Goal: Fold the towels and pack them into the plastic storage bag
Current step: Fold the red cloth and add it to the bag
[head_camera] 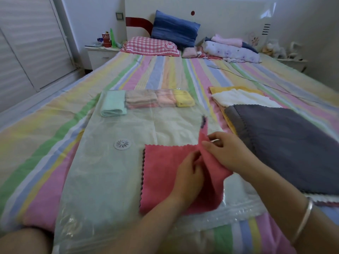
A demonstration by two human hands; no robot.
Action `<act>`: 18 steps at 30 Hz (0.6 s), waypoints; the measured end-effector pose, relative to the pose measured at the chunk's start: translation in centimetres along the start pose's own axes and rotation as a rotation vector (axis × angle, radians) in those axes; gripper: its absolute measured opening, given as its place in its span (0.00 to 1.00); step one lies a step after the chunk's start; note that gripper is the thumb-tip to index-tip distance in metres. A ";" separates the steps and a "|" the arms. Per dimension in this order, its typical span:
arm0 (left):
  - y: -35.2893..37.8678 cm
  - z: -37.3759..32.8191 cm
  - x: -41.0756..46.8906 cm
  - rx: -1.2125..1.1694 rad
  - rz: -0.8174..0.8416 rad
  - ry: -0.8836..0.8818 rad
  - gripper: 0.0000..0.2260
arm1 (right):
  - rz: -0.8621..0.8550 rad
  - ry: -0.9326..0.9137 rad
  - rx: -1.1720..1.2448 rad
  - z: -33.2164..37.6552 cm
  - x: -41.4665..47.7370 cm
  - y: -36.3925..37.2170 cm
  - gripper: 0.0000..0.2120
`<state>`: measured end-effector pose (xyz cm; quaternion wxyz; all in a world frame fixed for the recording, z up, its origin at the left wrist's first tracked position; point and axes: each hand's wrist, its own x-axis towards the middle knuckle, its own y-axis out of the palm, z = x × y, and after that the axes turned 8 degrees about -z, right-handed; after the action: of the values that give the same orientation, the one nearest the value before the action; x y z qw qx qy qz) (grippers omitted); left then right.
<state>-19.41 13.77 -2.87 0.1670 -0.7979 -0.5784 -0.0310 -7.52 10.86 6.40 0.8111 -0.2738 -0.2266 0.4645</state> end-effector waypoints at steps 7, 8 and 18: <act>-10.3 0.9 0.6 -0.035 -0.053 -0.458 0.13 | 0.160 -0.141 -0.003 2.4 -1.9 8.2 0.16; -11.4 0.9 0.5 -0.077 -0.075 -0.548 0.14 | 0.195 -0.132 0.024 2.7 -2.3 9.4 0.16; -12.3 2.5 1.4 0.214 -0.051 -0.395 0.14 | 0.010 -0.335 -0.113 0.4 -5.1 9.2 0.10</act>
<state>-30.81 19.19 -2.08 0.1333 -0.7512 -0.6200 0.1833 -15.87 10.32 0.09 0.7431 -0.2389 -0.3830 0.4940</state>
